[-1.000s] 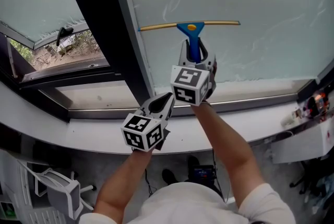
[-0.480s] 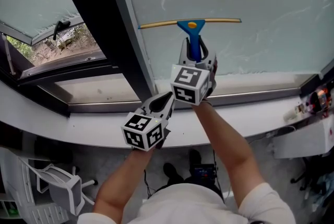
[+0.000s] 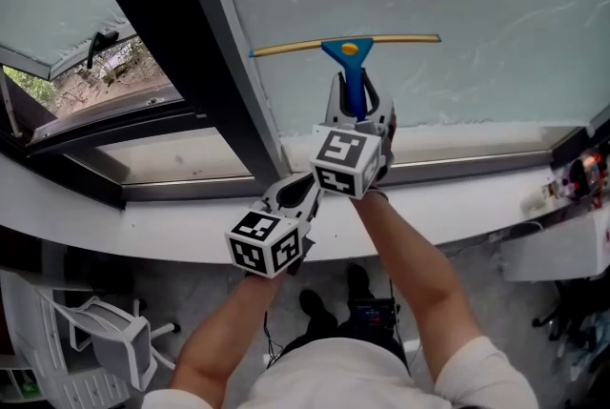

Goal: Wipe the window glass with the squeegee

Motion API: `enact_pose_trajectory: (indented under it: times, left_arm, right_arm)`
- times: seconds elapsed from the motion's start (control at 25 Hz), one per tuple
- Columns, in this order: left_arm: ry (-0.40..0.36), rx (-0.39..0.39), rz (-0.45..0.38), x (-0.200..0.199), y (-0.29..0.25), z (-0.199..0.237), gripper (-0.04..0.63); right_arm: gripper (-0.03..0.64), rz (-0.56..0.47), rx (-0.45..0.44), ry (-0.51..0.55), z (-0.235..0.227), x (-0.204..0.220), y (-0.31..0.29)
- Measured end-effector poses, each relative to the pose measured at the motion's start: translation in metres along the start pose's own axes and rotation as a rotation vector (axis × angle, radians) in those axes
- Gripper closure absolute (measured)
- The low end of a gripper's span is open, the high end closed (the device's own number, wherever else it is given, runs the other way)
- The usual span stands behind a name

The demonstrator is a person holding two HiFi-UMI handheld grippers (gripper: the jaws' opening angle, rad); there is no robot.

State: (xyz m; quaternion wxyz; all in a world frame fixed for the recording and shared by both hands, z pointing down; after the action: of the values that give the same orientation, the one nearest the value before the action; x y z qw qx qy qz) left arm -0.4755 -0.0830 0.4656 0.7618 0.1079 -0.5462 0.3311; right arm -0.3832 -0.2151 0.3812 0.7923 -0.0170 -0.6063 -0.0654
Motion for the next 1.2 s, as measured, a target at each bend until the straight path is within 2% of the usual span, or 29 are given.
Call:
enact_pose_trajectory:
  times: [0.6, 1.2]
  left_arm:
    - [0.041, -0.011, 0.052, 0.033, -0.006, 0.021, 0.561]
    - [0.081, -0.023, 0.101, 0.069, -0.019, 0.037, 0.561]
  right_arm:
    - [0.462, 0.016, -0.009, -0.014, 0.013, 0.047, 0.005]
    - [0.462, 0.013, -0.011, 0.021, 0.025, 0.087, 0.007]
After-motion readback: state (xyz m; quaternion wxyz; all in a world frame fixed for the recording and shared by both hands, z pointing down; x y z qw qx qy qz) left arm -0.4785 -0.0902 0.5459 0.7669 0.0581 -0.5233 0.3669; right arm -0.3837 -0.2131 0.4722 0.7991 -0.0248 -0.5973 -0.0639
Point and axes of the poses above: the fingertips, and each gripper's own axes: y backward along the fingers, z to its left, x out of its underside, the point moved 8 cm from there along y, backward along the fingers, and after that the axes turned 7 degrees about x, right-handed, at the moved point
